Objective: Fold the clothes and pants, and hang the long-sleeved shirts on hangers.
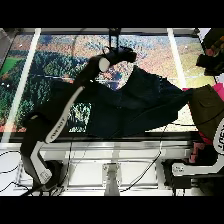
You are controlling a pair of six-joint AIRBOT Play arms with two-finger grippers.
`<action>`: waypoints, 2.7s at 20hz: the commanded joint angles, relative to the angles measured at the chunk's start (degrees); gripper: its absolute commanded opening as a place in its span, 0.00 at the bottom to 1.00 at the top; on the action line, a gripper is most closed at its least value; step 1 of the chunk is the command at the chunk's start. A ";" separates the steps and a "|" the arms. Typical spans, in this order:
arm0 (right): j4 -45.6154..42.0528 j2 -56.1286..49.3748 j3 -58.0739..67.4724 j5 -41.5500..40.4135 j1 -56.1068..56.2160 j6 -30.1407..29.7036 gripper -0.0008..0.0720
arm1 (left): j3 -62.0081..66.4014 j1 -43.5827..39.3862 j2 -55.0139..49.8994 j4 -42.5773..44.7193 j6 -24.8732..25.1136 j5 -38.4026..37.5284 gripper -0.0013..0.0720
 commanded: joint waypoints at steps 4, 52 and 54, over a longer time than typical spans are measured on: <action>26.03 -2.45 -0.04 -3.65 -11.78 -6.36 0.05 | -0.35 10.54 7.61 13.94 1.25 -33.73 0.04; 44.50 -14.03 -0.04 -10.62 -15.28 -11.89 0.50 | -57.33 34.75 43.50 26.25 -2.01 -47.89 0.04; 39.69 -14.93 -0.42 -6.58 -15.80 -8.13 0.50 | -57.33 43.85 47.45 25.68 -2.05 -47.87 0.04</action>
